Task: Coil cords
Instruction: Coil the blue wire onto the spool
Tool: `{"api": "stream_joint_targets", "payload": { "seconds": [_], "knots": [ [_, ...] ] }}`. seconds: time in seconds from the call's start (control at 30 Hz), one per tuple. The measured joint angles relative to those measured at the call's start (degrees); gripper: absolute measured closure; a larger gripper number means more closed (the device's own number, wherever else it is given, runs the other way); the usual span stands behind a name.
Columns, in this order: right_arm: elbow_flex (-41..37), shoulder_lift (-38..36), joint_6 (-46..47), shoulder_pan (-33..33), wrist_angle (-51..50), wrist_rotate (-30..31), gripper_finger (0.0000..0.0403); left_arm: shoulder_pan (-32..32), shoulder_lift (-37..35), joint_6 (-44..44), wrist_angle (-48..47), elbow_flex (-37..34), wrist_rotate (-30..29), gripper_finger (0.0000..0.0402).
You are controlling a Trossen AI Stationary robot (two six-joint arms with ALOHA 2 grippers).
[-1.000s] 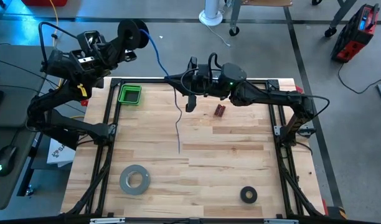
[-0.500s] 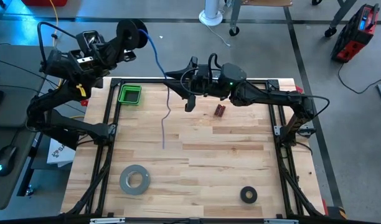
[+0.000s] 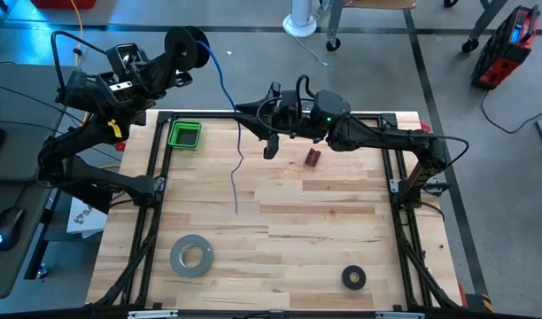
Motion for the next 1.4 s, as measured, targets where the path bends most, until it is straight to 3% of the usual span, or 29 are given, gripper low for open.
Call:
{"api": "stream_joint_targets", "payload": {
  "seconds": [0.2, 0.4, 0.97, 1.17, 1.4],
  "knots": [
    [0.0, 0.0, -0.6, 0.0, 0.0, -0.2, 0.0302, 0.0, 0.0, 0.0, 0.0, 0.0, -0.1, 0.0401],
    [0.0, 0.0, -1.5, 0.1, 0.0, 0.3, 0.0392, 0.0, 0.0, 0.0, 0.0, 0.0, -0.1, 0.0401],
    [0.0, 0.0, -3.1, 0.1, -0.3, 0.8, 0.0276, 0.0, 0.0, 0.0, 0.0, 0.0, -0.1, 0.0401],
    [0.0, 0.0, -1.0, 0.1, -0.6, -0.1, 0.0279, 0.0, 0.0, 0.0, 0.0, 0.0, -0.1, 0.0401],
    [0.0, -0.8, -0.5, 0.1, -1.8, -0.6, 0.032, 0.2, 0.0, 0.0, 0.0, 0.0, -0.1, 0.0401]
  ]
}}
